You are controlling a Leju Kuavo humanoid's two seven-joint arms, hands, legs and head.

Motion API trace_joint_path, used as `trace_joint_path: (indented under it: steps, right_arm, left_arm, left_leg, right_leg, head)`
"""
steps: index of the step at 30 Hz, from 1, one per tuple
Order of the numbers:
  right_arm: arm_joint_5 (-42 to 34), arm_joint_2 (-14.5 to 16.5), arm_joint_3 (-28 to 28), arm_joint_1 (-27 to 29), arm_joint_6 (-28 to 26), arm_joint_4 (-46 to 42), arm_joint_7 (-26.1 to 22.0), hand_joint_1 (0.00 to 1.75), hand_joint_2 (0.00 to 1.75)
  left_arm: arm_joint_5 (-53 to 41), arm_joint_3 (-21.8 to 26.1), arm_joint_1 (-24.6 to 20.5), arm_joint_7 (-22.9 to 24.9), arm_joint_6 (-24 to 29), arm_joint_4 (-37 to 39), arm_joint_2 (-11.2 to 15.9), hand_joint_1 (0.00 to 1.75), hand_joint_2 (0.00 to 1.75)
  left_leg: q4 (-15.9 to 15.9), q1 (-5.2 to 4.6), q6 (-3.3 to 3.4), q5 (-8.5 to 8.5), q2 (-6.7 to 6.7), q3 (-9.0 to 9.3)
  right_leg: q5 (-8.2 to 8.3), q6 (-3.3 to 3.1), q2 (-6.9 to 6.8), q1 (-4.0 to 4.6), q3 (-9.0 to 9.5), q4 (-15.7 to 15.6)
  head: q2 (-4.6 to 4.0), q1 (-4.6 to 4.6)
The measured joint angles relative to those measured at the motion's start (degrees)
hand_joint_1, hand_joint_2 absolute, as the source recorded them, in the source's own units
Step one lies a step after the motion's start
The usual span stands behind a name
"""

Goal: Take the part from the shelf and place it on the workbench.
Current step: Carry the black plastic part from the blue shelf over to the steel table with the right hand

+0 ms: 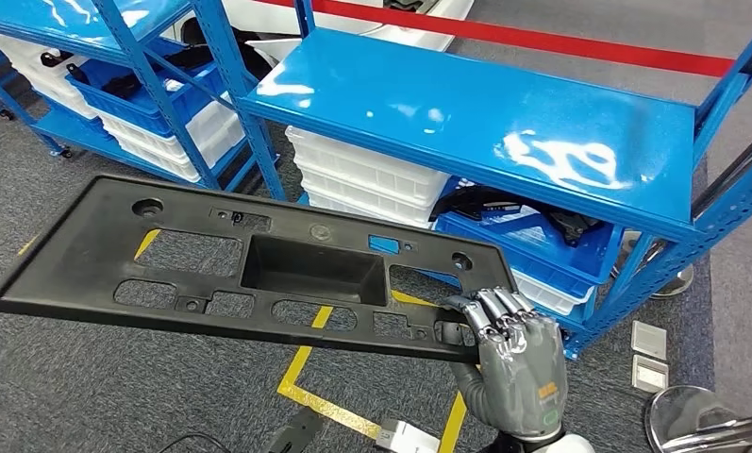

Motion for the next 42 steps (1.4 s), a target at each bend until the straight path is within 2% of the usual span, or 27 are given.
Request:
trace_joint_path:
  steps: [2,4,5,6,7,10,11,12,14,16,17,20,21,22,23,25,26,28,31,32,34,36,37,38,39,40,42]
  right_arm:
    - [0.0,0.0,0.0,-0.3,0.0,0.0,0.0,1.75,1.75]
    - [0.0,0.0,0.0,-0.4,0.0,0.0,0.0,1.75,1.75]
    - [0.1,0.0,0.0,-0.4,0.0,0.0,0.0,1.75,1.75]
    - [0.1,0.0,0.0,-0.4,0.0,0.0,0.0,1.75,1.75]
    - [0.2,0.0,0.0,-0.4,0.0,0.0,0.1,1.75,1.75]
    - [0.3,0.0,0.0,-0.4,0.0,0.0,0.3,1.75,1.75]
    - [0.4,0.0,0.0,-0.4,0.0,0.0,0.4,1.75,1.75]
    - [0.5,0.0,0.0,-0.4,0.0,0.0,0.5,1.75,1.75]
    - [0.6,0.0,0.0,-0.4,0.0,0.0,0.6,1.75,1.75]
    - [0.7,-0.1,0.0,-0.5,0.0,0.0,0.7,1.75,1.75]
    - [0.7,-0.1,0.0,-0.6,0.0,0.0,0.7,1.75,1.75]
    - [0.7,-0.1,0.0,-0.6,0.1,0.0,0.7,1.75,1.75]
    - [0.7,-0.2,0.0,-0.6,0.1,0.0,0.7,1.75,1.75]
    - [0.7,-0.2,0.0,-0.5,0.1,0.0,0.7,1.75,1.75]
    - [0.7,-0.3,0.0,-0.5,0.1,0.0,0.7,1.75,1.75]
    - [0.7,-0.3,0.0,-0.6,0.2,0.0,0.8,1.75,1.75]
    - [0.6,-0.3,0.0,-0.6,0.3,0.0,0.8,1.75,1.75]
    - [0.6,-0.3,0.0,-0.6,0.4,0.0,0.7,1.75,1.75]
    - [0.4,-0.3,0.0,-0.7,0.6,0.0,0.8,1.75,1.75]
    - [0.3,-0.3,0.0,-0.7,0.6,0.0,0.8,1.75,1.75]
    - [0.1,-0.3,0.0,-0.8,0.7,0.0,0.8,1.75,1.75]
    - [-0.1,-0.3,0.0,-0.9,0.7,0.0,0.7,1.75,1.75]
    - [-0.2,-0.3,0.1,-0.9,0.8,0.1,0.7,1.75,1.75]
    - [-0.2,-0.3,0.1,-0.9,0.9,0.1,0.6,1.75,1.75]
    - [-0.2,-0.3,0.1,-0.9,1.0,0.1,0.6,1.75,1.75]
    - [-0.2,-0.3,0.2,-0.9,1.0,0.1,0.5,1.75,1.75]
    - [-0.2,-0.3,0.2,-1.0,1.1,0.2,0.5,1.75,1.75]
  left_arm:
    - [0.0,0.0,-0.1,0.0,0.0,0.0,0.0,0.0,1.75]
    - [0.0,0.0,-0.2,-0.1,0.0,0.0,0.0,0.0,1.75]
    - [0.0,0.0,-0.1,-0.1,0.0,0.0,0.0,0.0,1.75]
    - [0.0,0.0,0.0,-0.1,0.0,0.0,0.0,0.0,1.75]
    - [-0.1,0.0,0.0,-0.1,-0.1,0.0,0.0,0.0,1.75]
    - [-0.3,0.0,-0.1,0.0,-0.2,0.0,0.0,0.0,1.75]
    - [-0.3,0.0,-0.2,0.0,-0.3,0.0,0.0,0.0,1.75]
    - [-0.4,0.0,-0.3,0.0,-0.4,0.0,0.0,0.0,1.75]
    - [-0.5,0.0,-0.4,0.2,-0.6,0.0,0.0,0.0,1.75]
    - [-0.6,0.0,-0.4,0.3,-1.0,0.0,0.0,0.0,1.75]
    - [-0.6,0.0,-0.5,0.3,-1.1,0.0,0.1,0.0,1.75]
    - [-0.6,0.0,-0.8,0.4,-1.4,0.0,0.0,0.0,1.75]
    - [-0.6,0.0,-0.8,0.5,-1.4,0.0,0.0,0.0,1.75]
    - [-0.6,0.0,-0.8,0.5,-1.4,0.0,0.0,0.0,1.75]
    - [-0.6,0.0,-0.8,0.5,-1.4,0.0,0.0,0.0,1.75]
    - [-0.6,0.0,-0.8,0.5,-1.4,0.0,0.0,0.0,1.75]
    - [-0.6,0.0,-0.9,0.5,-1.4,0.0,0.0,0.0,1.75]
    - [-0.5,0.0,-0.9,0.5,-1.3,0.0,0.1,0.0,1.75]
    - [-0.5,0.0,-0.6,0.5,-1.2,0.0,0.1,0.0,1.75]
    - [-0.5,0.0,-0.5,0.5,-1.2,0.0,0.1,0.0,1.75]
    - [-0.5,0.0,-0.6,0.5,-1.1,0.0,0.2,0.0,1.75]
    - [-0.5,0.0,-0.6,0.5,-1.0,0.0,0.2,0.0,1.75]
    - [-0.5,0.0,-0.5,0.5,-1.0,0.0,0.2,0.0,1.75]
    - [-0.5,0.0,-0.4,0.5,-1.0,0.0,0.2,0.0,1.75]
    - [-0.5,0.0,-0.3,0.5,-1.0,0.0,0.2,0.0,1.75]
    - [-0.5,0.0,-0.2,0.5,-1.0,0.0,0.2,0.0,1.75]
    - [-0.5,0.0,-0.3,0.5,-1.0,0.0,0.3,0.0,1.75]
  left_leg:
    - [3.8,-0.13,-0.24,-2.02,0.79,-1.53]
    - [11.6,-0.43,-0.13,-5.11,1.42,-5.51]
    - [15.0,-0.6,0.03,-5.97,1.49,-7.52]
    - [16.7,-0.81,0.34,-5.8,1.51,-8.76]
    - [16.2,-1.07,0.8,-4.5,1.52,-8.99]
    - [6.4,-2.35,2.98,1.74,2.49,-5.48]
    - [3.9,-2.8,3.63,2.74,2.99,-4.53]
    - [2.5,-3.17,4.08,2.94,3.39,-4.11]
    - [1.4,-3.29,4.37,2.84,3.21,-3.9]
    - [0.2,-2.81,4.39,3.2,2.73,-3.33]
    - [-0.4,-2.51,4.44,3.43,2.5,-2.99]
    - [-0.7,-2.24,4.56,3.5,1.72,-2.69]
    - [-0.7,-2.18,4.52,3.41,1.39,-2.66]
    - [-0.5,-2.07,4.39,3.28,1.02,-2.6]
    - [-0.4,-1.91,4.18,3.07,0.58,-2.5]
    - [0.3,-1.58,3.49,2.45,-0.28,-2.39]
    - [0.7,-1.52,3.14,2.16,-0.65,-2.53]
    - [1.2,-1.52,2.6,1.94,-1.11,-2.99]
    - [1.1,-1.24,1.9,1.91,-1.46,-3.12]
    - [1.7,-1.26,1.61,1.43,-1.09,-3.29]
    - [6.2,-1.33,1.08,-0.97,0.22,-5.14]
    - [13.4,-1.32,0.79,-3.83,1.14,-8.74]
    - [15.9,-1.31,0.78,-4.28,1.27,-10.11]
    - [16.4,-1.33,0.88,-3.7,1.34,-10.61]
    - [14.8,-1.38,1.09,-2.09,1.43,-10.02]
    - [11.3,-1.5,1.44,0.16,1.64,-8.52]
    - [4.4,-2.09,2.32,3.21,2.77,-5.45]
  right_leg:
    - [-0.24,-0.79,-0.64,0.04,0.43,-0.2]
    - [-0.66,-1.45,-1.34,0.45,0.84,-0.2]
    - [-0.86,-1.71,-1.67,0.74,1.07,-0.2]
    - [-1.07,-1.92,-1.94,1.03,1.34,-0.2]
    - [-1.3,-2.06,-2.16,1.32,1.68,-0.2]
    - [-2.08,-2.17,-2.77,1.99,2.87,-0.3]
    - [-2.23,-2.06,-2.96,2.06,3.04,-0.3]
    - [-2.3,-1.91,-3.2,2.07,3.05,-0.4]
    - [-2.26,-1.43,-3.73,2.07,3.03,-0.7]
    - [-3.07,-0.85,-3.4,2.11,2.89,0.1]
    - [-4.21,-0.54,-2.84,2.08,2.12,2.0]
    - [-8.41,0.27,-1.57,1.53,-3.13,12.0]
    - [-8.5,0.5,-1.52,1.3,-4.43,14.0]
    - [-7.4,0.71,-1.5,1.08,-4.75,13.8]
    - [-5.32,0.9,-1.45,0.87,-4.01,11.5]
    - [-1.28,1.19,-0.56,0.5,-1.16,4.4]
    - [-0.4,1.19,0.1,0.39,-0.02,1.7]
    - [-0.64,0.83,1.07,0.44,0.63,0.2]
    - [-0.75,-0.31,0.5,0.66,0.71,0.0]
    - [-0.75,-0.71,0.17,0.59,0.88,-0.2]
    - [-0.85,-1.37,-0.73,0.47,1.32,-0.5]
    - [-1.15,-1.81,-1.62,0.67,1.67,-0.5]
    - [-1.3,-1.93,-2.01,0.79,1.85,-0.5]
    - [-1.46,-1.99,-2.36,0.89,2.04,-0.5]
    - [-1.63,-2.0,-2.66,0.98,2.29,-0.5]
    - [-1.83,-1.95,-2.94,1.06,2.6,-0.5]
    - [-2.19,-1.72,-3.46,1.19,3.08,-0.6]
  head:
    - [0.0,-0.38]
    - [0.0,-0.85]
    - [0.0,-1.01]
    - [0.0,-1.08]
    - [0.0,-1.13]
    - [0.0,-0.99]
    - [0.0,-0.84]
    - [0.0,-0.71]
    - [0.0,-0.7]
    - [0.0,-0.62]
    - [0.0,-0.55]
    - [0.0,-0.22]
    - [0.0,-0.15]
    - [0.0,-0.14]
    - [0.0,-0.15]
    - [0.0,0.01]
    - [0.0,0.19]
    - [0.0,0.35]
    - [0.0,0.06]
    - [0.0,-0.05]
    - [0.0,-0.49]
    - [0.0,-0.83]
    - [0.0,-0.91]
    - [0.0,-0.96]
    - [0.0,-1.04]
    - [0.0,-1.11]
    - [0.0,-1.11]
